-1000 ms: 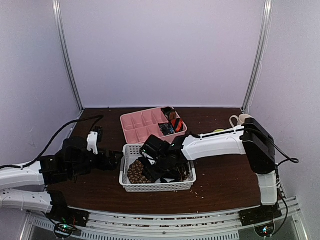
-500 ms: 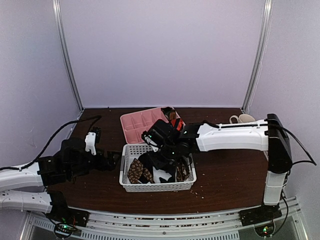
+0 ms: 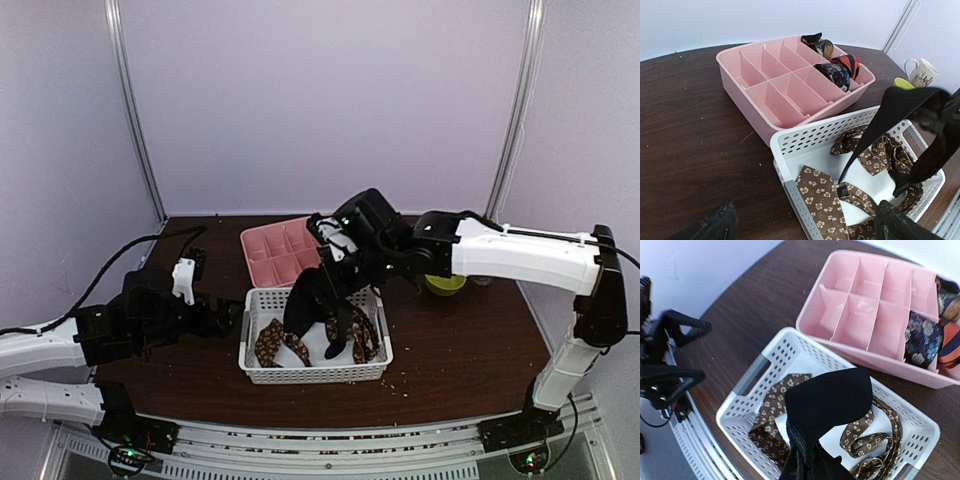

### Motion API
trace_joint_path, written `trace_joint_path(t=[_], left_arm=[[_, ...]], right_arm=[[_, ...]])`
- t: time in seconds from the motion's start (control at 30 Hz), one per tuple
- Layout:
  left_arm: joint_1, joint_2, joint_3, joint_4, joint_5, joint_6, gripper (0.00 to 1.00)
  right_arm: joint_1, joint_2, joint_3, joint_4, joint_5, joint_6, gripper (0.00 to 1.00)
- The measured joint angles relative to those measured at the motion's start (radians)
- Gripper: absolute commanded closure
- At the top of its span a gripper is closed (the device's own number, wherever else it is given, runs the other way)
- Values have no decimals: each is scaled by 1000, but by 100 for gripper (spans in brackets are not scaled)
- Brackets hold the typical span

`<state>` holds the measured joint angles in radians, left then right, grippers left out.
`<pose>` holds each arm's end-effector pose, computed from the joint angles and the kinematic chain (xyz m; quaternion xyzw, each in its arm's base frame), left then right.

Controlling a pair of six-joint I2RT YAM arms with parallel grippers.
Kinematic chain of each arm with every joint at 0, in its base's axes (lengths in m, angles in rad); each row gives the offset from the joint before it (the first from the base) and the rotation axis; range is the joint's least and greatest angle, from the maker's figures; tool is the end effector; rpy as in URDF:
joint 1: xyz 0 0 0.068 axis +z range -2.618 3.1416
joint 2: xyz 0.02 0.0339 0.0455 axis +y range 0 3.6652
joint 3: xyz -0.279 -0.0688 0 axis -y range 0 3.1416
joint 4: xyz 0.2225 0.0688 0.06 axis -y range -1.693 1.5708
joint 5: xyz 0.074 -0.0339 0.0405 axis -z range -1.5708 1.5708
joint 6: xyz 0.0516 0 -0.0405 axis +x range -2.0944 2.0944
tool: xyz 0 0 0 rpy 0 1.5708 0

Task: Roll the ties
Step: Pick up the tie from the bin, then move the storage box to the corner of the board.

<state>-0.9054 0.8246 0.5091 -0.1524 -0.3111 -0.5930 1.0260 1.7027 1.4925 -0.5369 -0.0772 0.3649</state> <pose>0.1178 -0.1245 0.2508 0.0507 0.8439 -0.2559 0.4689 0.1929 0.3261 0.3171 -0.3118 0.8611 0.2834 0.2845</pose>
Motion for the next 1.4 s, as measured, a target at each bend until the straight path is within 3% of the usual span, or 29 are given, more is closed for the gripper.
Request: trace_joint_path(t=[0.27,0.47,0.7,0.93,1.0,1.23,1.4], left_arm=[[0,72,77,0,85,103,2],[-32,342,286,23,248,237,2],[-193,837,825,-59,325,429,2],[-289,1348,1445,-272,372,566,3],[-303,1463,1555,-335,374,584,2],[-290,1553,1548,-486,356,611,5],[-229,1423,1294,-469,319,607,7]], right_arm=[[-88,-327,-8,45,-23,1,100],[-166,-558,-63,49,27,5,100],[-256,-768,-185,-56,175,22,100],[-330,-959,-339,-151,256,61,100],[-338,-988,-364,-177,268,67,100],[-344,-1003,-407,-199,253,68,100],[-344,-993,-475,-134,122,68,100]])
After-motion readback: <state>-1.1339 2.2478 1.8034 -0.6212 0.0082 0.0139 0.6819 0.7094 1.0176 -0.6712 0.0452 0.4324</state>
